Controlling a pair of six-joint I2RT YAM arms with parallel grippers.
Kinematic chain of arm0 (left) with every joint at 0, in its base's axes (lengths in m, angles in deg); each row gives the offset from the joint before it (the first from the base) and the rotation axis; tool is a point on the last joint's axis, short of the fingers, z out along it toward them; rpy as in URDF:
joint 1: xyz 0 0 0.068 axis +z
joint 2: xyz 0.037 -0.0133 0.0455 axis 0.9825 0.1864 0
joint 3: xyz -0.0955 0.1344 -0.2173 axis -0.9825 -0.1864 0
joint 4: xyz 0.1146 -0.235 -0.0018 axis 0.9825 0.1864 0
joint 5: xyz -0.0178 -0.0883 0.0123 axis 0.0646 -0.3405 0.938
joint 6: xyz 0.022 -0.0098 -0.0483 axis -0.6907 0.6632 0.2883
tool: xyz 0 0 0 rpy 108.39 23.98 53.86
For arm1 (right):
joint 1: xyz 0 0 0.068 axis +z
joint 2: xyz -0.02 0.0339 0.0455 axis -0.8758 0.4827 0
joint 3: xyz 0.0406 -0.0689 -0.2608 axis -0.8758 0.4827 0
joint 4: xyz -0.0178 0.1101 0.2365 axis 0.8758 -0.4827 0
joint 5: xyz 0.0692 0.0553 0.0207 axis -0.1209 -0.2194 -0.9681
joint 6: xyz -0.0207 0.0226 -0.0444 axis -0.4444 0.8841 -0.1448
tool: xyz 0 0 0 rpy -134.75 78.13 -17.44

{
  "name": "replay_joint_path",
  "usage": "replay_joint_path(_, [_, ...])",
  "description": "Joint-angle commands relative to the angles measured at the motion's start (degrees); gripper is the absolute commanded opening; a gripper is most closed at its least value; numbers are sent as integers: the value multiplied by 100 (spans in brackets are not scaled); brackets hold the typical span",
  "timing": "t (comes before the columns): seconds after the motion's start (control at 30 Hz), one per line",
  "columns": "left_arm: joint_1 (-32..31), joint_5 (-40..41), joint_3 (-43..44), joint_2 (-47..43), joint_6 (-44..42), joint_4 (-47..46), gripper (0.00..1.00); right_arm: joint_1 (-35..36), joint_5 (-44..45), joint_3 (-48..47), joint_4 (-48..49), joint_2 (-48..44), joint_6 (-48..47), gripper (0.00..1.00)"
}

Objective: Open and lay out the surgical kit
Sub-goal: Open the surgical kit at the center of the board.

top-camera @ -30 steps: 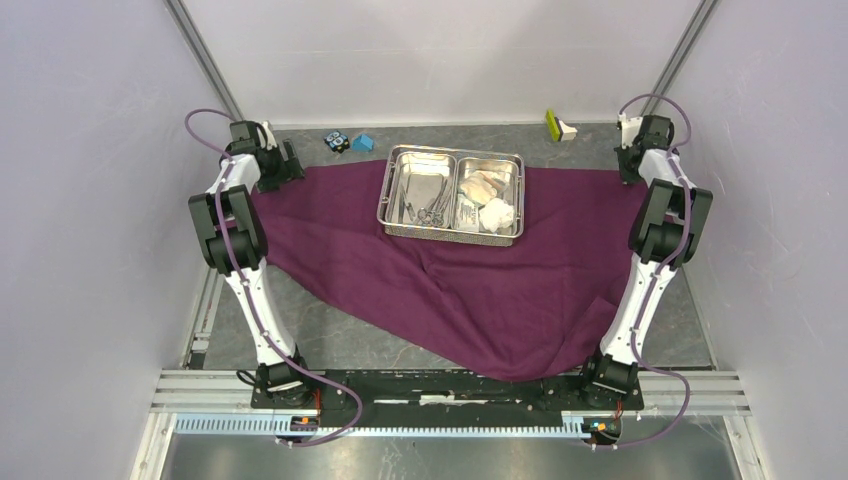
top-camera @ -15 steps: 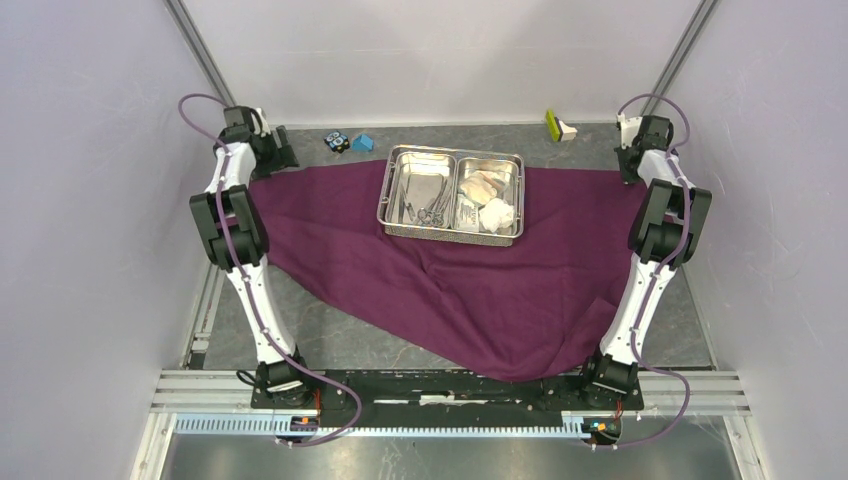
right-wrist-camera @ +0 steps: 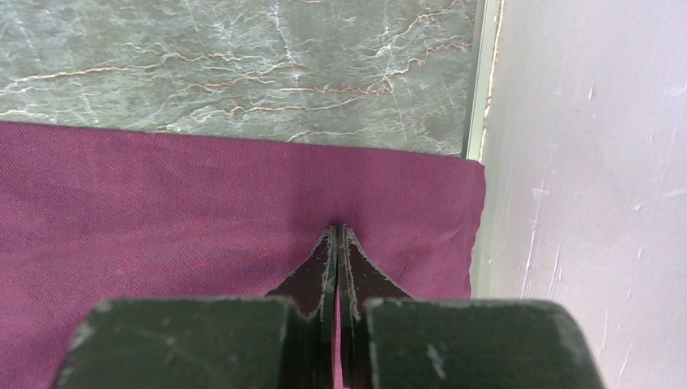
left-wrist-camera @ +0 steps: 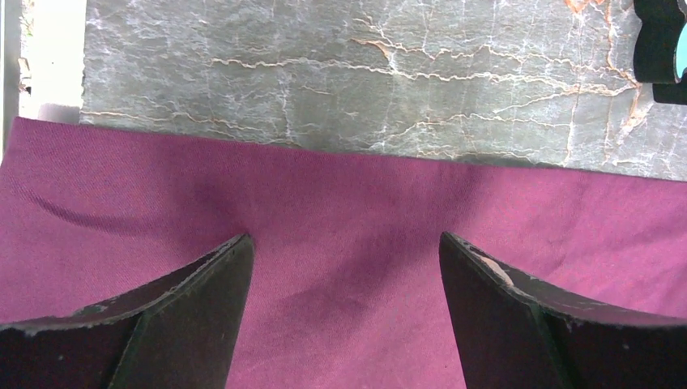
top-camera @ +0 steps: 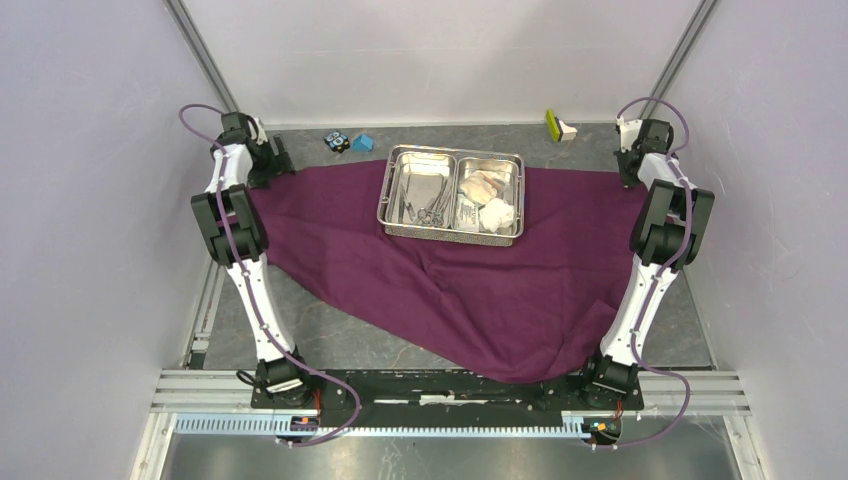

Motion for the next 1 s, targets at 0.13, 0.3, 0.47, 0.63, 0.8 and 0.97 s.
replay_joint_path(0.13, [105, -139, 477, 319, 173, 75, 91, -39, -57, 60, -62, -260, 35, 7])
replay_joint_path(0.3, [150, -193, 1148, 705, 439, 206, 91, -40, -82, -57, -100, -226, 64, 13])
replay_joint_path(0.47, [159, -71, 1474, 849, 649, 108, 90, -42, -161, -284, -217, -150, 96, 18])
replay_joint_path(0.63, [159, -128, 1318, 622, 624, -110, 91, -39, -354, -254, -226, -306, 79, 32])
replay_joint_path(0.8, [159, -566, 217, -295, 622, -919, 94, -37, -703, 54, -54, -831, 121, 59])
replay_joint_path(0.97, [151, -1141, -811, -1300, 525, -1469, 99, -38, -1335, 666, 58, -1669, 142, 89])
